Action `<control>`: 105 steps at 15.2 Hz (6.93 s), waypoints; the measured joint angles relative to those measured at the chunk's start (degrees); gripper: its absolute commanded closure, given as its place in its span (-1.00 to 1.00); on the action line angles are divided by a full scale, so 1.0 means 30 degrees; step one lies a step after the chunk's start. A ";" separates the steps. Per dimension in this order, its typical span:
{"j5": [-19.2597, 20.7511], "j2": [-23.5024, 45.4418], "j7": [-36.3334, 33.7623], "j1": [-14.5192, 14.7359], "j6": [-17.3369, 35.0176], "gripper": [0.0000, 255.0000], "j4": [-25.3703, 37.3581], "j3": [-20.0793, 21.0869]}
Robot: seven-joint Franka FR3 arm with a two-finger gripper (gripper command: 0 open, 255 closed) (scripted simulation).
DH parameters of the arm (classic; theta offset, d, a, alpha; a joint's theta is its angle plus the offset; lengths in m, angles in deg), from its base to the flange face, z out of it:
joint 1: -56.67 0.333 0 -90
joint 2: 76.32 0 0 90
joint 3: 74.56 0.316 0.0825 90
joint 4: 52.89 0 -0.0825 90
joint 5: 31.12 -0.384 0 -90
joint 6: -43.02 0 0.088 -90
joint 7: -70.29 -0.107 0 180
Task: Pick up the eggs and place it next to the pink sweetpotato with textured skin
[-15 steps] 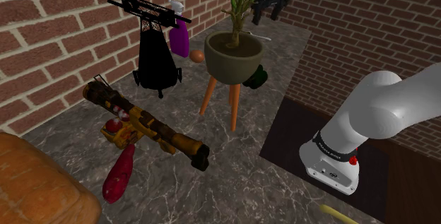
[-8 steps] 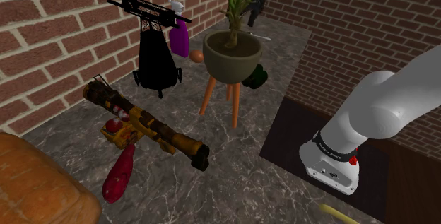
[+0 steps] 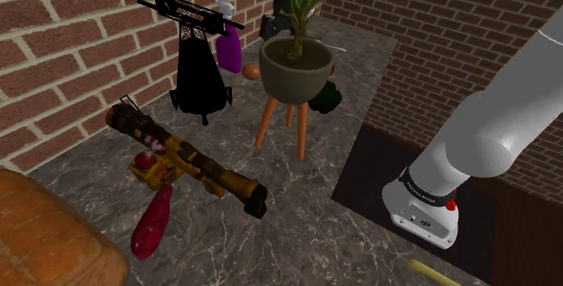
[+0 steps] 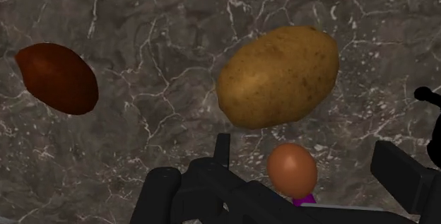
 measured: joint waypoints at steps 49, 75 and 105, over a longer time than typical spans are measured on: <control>-0.0022 0.9107 -0.0524 0.0155 -0.0578 1.00 0.8718 0.0030; 0.0068 0.3940 -0.4739 0.2762 -0.1818 1.00 0.4829 0.1603; 0.0952 0.3392 -1.8179 0.9916 -0.1425 1.00 0.3820 0.7595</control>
